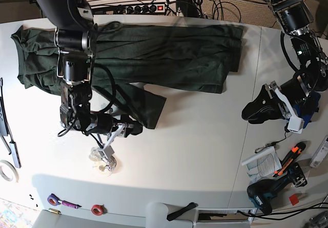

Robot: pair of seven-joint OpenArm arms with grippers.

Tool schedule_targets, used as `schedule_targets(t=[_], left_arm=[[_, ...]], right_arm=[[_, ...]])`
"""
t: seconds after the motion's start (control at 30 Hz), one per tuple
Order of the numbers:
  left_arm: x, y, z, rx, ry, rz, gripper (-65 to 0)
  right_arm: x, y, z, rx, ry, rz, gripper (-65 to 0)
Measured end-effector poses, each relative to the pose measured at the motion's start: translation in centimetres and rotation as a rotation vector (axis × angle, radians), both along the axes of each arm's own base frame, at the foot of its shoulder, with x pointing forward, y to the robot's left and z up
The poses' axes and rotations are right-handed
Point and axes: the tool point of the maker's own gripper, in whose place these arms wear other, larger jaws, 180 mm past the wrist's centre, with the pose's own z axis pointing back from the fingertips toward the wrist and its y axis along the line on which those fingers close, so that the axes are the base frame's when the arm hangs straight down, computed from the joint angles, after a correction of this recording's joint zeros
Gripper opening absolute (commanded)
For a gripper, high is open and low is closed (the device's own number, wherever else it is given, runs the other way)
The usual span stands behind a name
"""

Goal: Layout the t-shirt on the table in an organized manner, then fold the t-shirt properly
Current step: 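Grasp the hanging sleeve with the right gripper and pull it outward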

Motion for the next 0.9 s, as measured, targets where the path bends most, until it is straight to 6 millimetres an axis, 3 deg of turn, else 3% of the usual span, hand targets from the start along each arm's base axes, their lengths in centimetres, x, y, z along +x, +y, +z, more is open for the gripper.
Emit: schedule_targets(t=[0.23, 0.3, 0.4, 0.5, 0.6, 0.7, 0.9], left_arm=[[0.0, 0.0, 0.1, -0.006, -0.003, -0.001, -37.1], [0.0, 0.0, 0.1, -0.006, -0.003, -0.001, -37.1], [0.0, 0.0, 0.1, -0.006, -0.003, -0.001, -37.1], [0.0, 0.0, 0.1, -0.007, -0.004, -0.001, -37.1], [0.0, 0.0, 0.1, -0.006, -0.004, -0.001, -37.1], [0.0, 0.0, 0.1, -0.006, -0.003, -0.001, -37.1], [0.0, -0.1, 0.6, -0.03, -0.016, -0.003, -37.1]], right_arm=[[-1.4, 0.8, -0.3, 0.005, 0.052, 0.071, -37.2], [-1.6, 0.8, -0.4, 0.001, 0.062, 0.078, -43.9], [-2.4, 0.7, -1.0, -0.02, 0.1, 0.097, -65.0], [-1.5, 0.4, -0.8, -0.022, 0.033, 0.085, -65.0], [0.4, -1.6, -0.2, -0.055, -0.077, 0.008, -65.0], [1.4, -5.5, 1.1, -0.143, -0.135, -0.05, -65.0], [4.1, -9.4, 7.3, -0.132, -0.326, -0.179, -65.0]])
